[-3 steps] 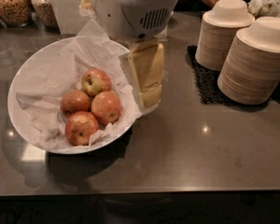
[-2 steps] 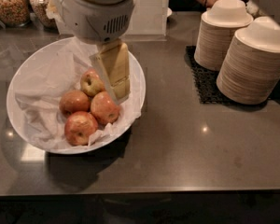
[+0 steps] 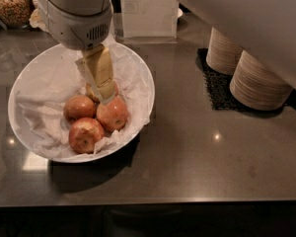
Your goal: Pick apple from white bowl
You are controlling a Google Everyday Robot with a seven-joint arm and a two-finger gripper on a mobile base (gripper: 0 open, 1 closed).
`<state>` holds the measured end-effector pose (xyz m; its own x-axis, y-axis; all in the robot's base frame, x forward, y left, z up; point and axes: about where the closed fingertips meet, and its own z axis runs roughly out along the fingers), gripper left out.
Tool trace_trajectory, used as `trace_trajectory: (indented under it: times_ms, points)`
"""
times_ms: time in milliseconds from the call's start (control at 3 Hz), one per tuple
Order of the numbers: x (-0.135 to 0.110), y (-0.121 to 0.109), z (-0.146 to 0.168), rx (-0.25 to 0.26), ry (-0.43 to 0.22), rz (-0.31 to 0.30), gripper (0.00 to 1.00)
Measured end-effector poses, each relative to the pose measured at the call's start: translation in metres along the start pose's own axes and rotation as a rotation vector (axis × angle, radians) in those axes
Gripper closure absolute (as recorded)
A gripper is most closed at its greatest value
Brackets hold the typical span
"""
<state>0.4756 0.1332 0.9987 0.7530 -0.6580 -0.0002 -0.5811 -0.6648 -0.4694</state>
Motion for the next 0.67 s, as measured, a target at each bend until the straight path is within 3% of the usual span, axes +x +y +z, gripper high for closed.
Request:
trace_trajectory:
  times_ms: [333,667]
  points:
    - [0.003,0.003,0.001,0.033,-0.017,0.019,0.00]
    - [0.004,0.036,0.029,0.077,-0.119,0.062,0.00]
